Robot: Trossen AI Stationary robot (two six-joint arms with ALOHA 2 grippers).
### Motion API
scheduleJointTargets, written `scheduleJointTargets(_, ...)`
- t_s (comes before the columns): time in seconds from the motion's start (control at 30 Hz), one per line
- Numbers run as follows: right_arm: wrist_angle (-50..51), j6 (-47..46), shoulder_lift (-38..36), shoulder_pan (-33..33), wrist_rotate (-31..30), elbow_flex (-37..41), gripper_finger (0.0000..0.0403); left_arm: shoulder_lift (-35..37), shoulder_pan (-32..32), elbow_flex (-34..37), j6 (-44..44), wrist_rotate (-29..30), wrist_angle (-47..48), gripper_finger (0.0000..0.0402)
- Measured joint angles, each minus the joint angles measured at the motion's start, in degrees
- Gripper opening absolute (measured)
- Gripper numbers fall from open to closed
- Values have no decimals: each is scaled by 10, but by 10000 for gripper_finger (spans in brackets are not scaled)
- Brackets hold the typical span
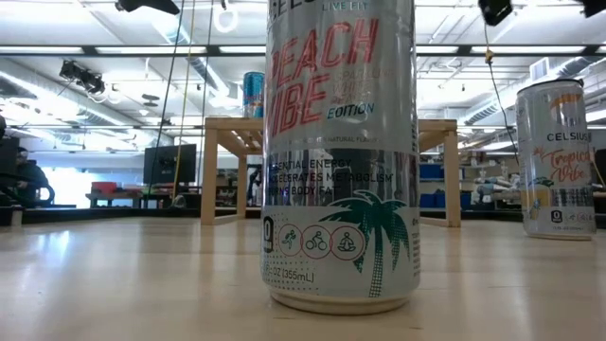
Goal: Place canned beverage on shelf
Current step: Put the top white and yellow soda can on the shelf
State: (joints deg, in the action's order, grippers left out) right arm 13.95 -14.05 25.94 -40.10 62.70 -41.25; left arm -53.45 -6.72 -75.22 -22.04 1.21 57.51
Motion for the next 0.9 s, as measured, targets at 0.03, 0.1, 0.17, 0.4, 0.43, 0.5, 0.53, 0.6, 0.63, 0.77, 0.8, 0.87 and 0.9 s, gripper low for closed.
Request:
scheduleJointTargets(0.03, 5, -4, -11, 0, 0, 0, 373, 0, 0, 0, 0, 0, 0, 380)
scheduleJointTargets(0.1, 21, -2, -33, 0, -1, 0, 372, 0, 0, 0, 1, 0, 0, 380)
scheduleJointTargets(0.17, 50, 17, -58, 0, -25, 0, 372, 0, 0, 0, 1, 0, 0, 380)
scheduleJointTargets(0.4, 153, 98, -139, 0, -250, 0, 372, 0, 0, 0, 1, 0, 0, 380)
scheduleJointTargets(0.43, 160, 99, -148, 0, -283, 0, 372, 0, 0, 0, 1, 0, 0, 380)
scheduleJointTargets(0.5, 166, 101, -162, 0, -340, 0, 372, 0, 0, 0, 2, 0, 0, 380)
scheduleJointTargets(0.53, 166, 104, -168, 0, -366, 0, 372, 0, 0, 0, 2, 0, 0, 380)
scheduleJointTargets(0.6, 166, 110, -176, 0, -427, 0, 372, 0, 0, 0, 4, 0, 0, 380)
scheduleJointTargets(0.63, 166, 113, -179, 0, -462, 0, 372, 0, 0, 0, 7, 0, 1, 380)
scheduleJointTargets(0.77, 169, 114, -181, 0, -599, 0, 372, 0, 0, 0, 27, 0, 1, 380)
scheduleJointTargets(0.8, 175, 113, -181, 0, -621, 0, 372, 0, 0, 0, 30, 0, 1, 380)
scheduleJointTargets(0.87, 193, 105, -181, 0, -635, 0, 372, 0, 0, 0, 32, 0, 1, 380)
scheduleJointTargets(0.9, 200, 95, -181, 0, -625, 0, 372, 0, 0, 0, 32, 0, 1, 380)
